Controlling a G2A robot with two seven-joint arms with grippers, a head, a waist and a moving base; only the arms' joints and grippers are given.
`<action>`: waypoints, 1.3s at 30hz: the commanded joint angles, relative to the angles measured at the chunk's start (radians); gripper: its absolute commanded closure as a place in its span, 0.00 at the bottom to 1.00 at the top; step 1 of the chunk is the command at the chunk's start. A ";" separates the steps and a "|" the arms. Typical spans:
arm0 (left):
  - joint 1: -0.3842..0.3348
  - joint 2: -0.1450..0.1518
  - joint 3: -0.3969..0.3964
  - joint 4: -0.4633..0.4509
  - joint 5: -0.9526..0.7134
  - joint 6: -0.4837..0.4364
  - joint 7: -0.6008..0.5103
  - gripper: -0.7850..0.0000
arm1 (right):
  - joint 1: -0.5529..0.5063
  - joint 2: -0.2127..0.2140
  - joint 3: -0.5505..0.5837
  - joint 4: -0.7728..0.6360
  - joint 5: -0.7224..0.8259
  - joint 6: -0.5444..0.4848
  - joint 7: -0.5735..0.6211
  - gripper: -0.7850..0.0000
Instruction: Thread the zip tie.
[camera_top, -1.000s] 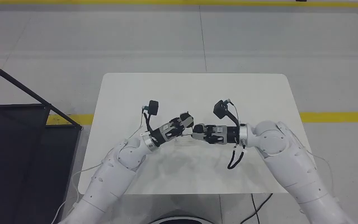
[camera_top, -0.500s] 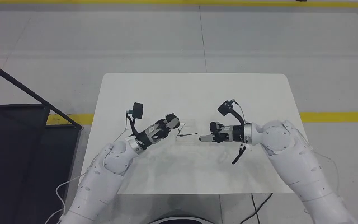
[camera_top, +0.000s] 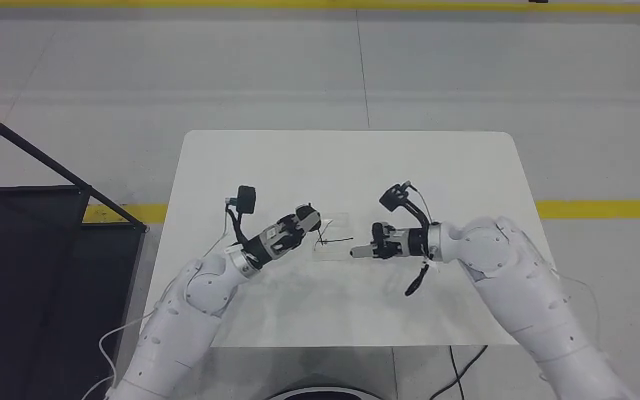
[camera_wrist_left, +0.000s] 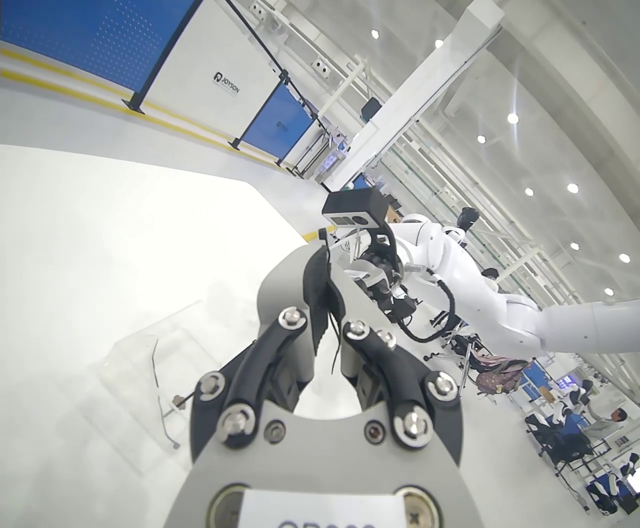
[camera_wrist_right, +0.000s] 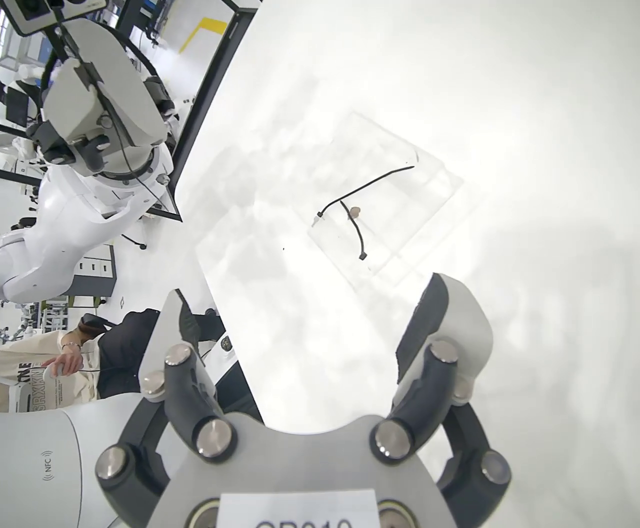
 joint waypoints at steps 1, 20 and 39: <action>0.001 0.001 0.000 -0.001 -0.002 -0.003 -0.004 1.00 | 0.011 -0.002 -0.011 0.002 -0.014 0.018 0.013 0.00; 0.001 0.001 0.000 -0.001 -0.002 -0.003 -0.004 1.00 | 0.156 -0.070 -0.151 0.177 -0.021 0.109 0.023 0.58; 0.001 0.001 0.000 -0.001 -0.002 -0.003 -0.004 1.00 | 0.205 -0.103 -0.184 0.254 0.003 0.098 0.028 0.78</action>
